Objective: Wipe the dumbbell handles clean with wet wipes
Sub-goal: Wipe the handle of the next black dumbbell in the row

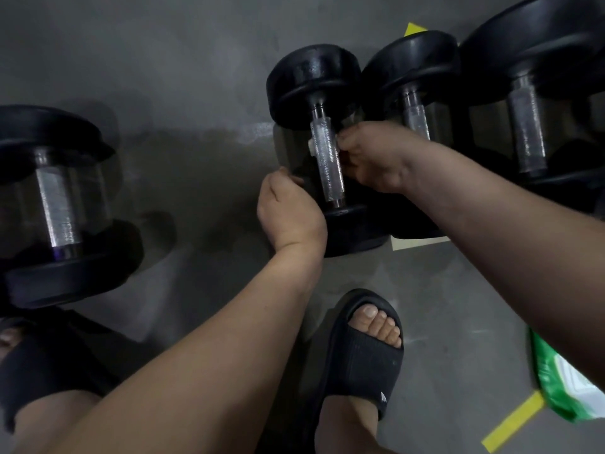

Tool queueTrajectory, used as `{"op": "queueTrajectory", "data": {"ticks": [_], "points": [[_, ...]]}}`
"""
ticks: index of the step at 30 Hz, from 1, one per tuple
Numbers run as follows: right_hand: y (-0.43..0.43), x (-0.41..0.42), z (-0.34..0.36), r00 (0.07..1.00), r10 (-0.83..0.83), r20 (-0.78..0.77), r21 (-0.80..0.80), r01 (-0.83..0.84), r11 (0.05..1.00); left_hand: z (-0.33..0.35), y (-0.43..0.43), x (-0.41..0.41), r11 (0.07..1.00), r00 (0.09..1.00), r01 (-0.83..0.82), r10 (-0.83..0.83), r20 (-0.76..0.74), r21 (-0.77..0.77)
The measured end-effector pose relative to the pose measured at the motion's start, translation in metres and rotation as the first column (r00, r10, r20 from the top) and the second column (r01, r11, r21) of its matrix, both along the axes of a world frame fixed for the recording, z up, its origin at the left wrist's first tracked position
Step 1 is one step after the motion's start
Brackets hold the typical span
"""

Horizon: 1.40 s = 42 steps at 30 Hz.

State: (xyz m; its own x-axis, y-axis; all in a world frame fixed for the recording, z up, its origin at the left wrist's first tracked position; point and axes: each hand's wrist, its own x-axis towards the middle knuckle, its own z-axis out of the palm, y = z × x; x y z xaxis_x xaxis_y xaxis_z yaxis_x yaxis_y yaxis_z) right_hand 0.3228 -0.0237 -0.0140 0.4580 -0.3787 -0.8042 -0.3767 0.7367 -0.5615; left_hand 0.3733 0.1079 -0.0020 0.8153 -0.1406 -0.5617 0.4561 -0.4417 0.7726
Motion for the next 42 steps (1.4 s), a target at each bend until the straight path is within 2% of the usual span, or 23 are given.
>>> {"op": "queueTrajectory", "data": {"ticks": [3,7,9,11,14,16,18,21,23,25,27,28,30,32,34,36,38,42], "points": [[0.002,-0.007,0.005,0.999,-0.036,-0.018,-0.069,0.034,0.997,-0.001,0.0,0.001,1.0,1.0,-0.003,0.003,-0.005,-0.008],[0.0,0.005,0.013,0.988,-0.153,0.005,-0.267,0.149,0.952,-0.001,0.0,0.0,1.0,1.0,-0.004,0.004,-0.001,-0.012],[0.0,0.011,0.01,0.989,-0.12,-0.081,-0.506,0.064,0.86,-0.002,0.001,0.0,1.0,1.0,-0.005,0.005,0.001,-0.011],[0.005,0.008,0.007,0.984,-0.068,-0.168,-0.706,-0.071,0.705,-0.001,0.002,0.001,0.999,1.0,0.006,-0.007,-0.019,-0.036],[0.013,-0.006,0.008,0.974,0.054,-0.218,-0.815,-0.213,0.539,0.002,0.007,0.007,0.989,0.993,0.061,-0.073,-0.09,-0.135],[0.016,-0.014,0.007,0.955,0.13,-0.268,-0.847,-0.298,0.441,0.001,0.01,0.012,0.974,0.987,0.136,-0.149,-0.062,-0.179],[0.015,-0.017,0.006,0.941,0.168,-0.293,-0.878,-0.334,0.343,0.0,0.009,0.017,0.955,0.973,0.23,-0.225,0.049,-0.189],[0.014,-0.018,0.009,0.936,0.211,-0.281,-0.902,-0.333,0.274,0.003,-0.001,0.024,0.911,0.927,0.355,-0.316,0.2,-0.208],[0.016,-0.018,0.014,0.937,0.235,-0.26,-0.895,-0.325,0.307,0.002,-0.01,0.028,0.862,0.864,0.475,-0.419,0.277,-0.176],[0.02,-0.018,0.021,0.947,0.247,-0.208,-0.856,-0.298,0.422,-0.003,-0.016,0.032,0.822,0.803,0.558,-0.499,0.326,-0.115],[0.021,-0.021,0.027,0.96,0.238,-0.146,-0.817,-0.253,0.519,-0.009,-0.02,0.036,0.815,0.777,0.576,-0.523,0.352,-0.061],[0.021,-0.023,0.029,0.96,0.235,-0.153,-0.811,-0.258,0.526,-0.011,-0.022,0.037,0.82,0.771,0.571,-0.521,0.366,-0.036],[0.017,-0.032,0.034,0.921,0.253,-0.298,-0.819,-0.382,0.428,-0.013,-0.026,0.038,0.829,0.761,0.56,-0.517,0.392,0.005],[0.013,-0.043,0.038,0.805,0.312,-0.504,-0.768,-0.583,0.264,-0.015,-0.029,0.037,0.837,0.763,0.546,-0.513,0.393,0.032],[0.013,-0.054,0.04,0.682,0.374,-0.628,-0.688,-0.712,0.142,-0.016,-0.031,0.033,0.85,0.767,0.522,-0.503,0.398,0.071],[0.017,-0.061,0.041,0.634,0.396,-0.664,-0.669,-0.74,0.064,-0.015,-0.034,0.029,0.864,0.771,0.491,-0.49,0.406,0.112],[0.021,-0.065,0.042,0.637,0.432,-0.638,-0.693,-0.72,0.039,-0.011,-0.041,0.03,0.892,0.824,0.442,-0.444,0.351,0.093],[0.024,-0.068,0.041,0.613,0.479,-0.629,-0.703,-0.711,-0.014,-0.007,-0.06,0.036,0.979,0.961,0.202,-0.199,0.19,0.007]]}}
